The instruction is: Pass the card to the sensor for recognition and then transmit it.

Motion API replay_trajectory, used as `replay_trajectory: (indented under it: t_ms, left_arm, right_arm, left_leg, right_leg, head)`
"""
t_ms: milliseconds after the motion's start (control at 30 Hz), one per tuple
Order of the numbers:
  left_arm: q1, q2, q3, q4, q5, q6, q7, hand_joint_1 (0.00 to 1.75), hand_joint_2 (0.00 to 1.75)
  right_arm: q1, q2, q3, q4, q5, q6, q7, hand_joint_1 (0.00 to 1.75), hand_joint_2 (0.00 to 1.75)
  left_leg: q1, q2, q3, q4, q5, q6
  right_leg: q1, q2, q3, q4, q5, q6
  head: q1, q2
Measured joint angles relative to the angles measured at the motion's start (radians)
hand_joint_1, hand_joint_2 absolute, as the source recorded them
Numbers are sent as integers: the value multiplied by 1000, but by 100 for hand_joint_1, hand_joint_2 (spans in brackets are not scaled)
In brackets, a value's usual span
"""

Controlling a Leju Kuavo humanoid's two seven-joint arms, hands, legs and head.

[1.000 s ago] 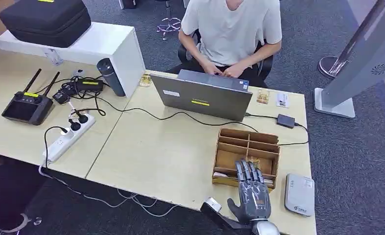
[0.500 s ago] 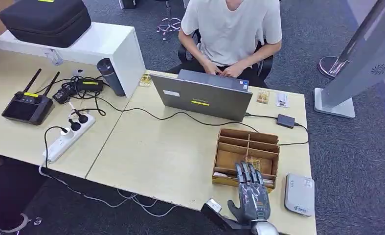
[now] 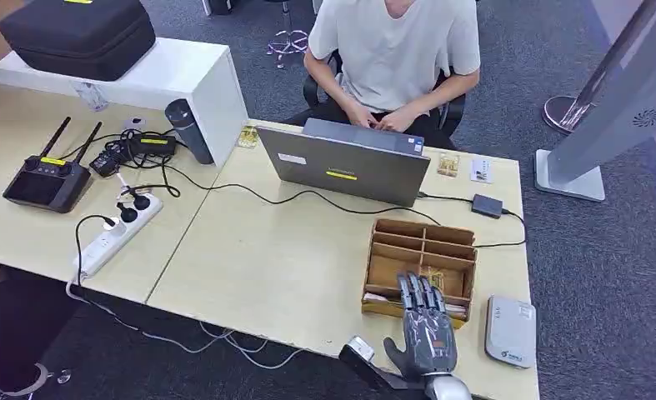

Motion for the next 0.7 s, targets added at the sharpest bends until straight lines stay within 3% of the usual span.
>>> replay_trajectory:
  t_ms: [133, 167, 467, 700]
  left_arm:
    - [0, 0, 0, 0, 0, 0, 0, 0, 175]
    - [0, 0, 0, 0, 0, -1, 0, 0, 175]
    - [-1, 2, 0, 0, -6, -11, 0, 0, 175]
    - [-1, 3, 0, 0, -8, -14, 0, 0, 175]
  right_arm:
    - [-1, 0, 0, 4, -3, -4, 0, 0, 175]
    - [-1, 0, -1, 8, -5, -7, 0, 175, 175]
    - [-51, 0, -28, 122, -27, -112, -37, 175, 175]
    - [-113, 0, -52, 200, -26, -148, -51, 175, 175]
  left_leg:
    - [0, 0, 0, 0, 0, 0]
    - [0, 0, 0, 0, 0, 0]
    - [0, 1, 1, 0, 0, 0]
    - [0, 1, 4, 0, 0, 0]
  right_leg:
    - [0, 0, 0, 0, 0, 0]
    - [0, 0, 0, 0, 0, 0]
    - [0, 1, 0, 0, 0, 0]
    - [0, 0, 2, 0, 0, 0]
  head:
    - [0, 0]
    - [0, 0]
    - [0, 0]
    - [0, 0]
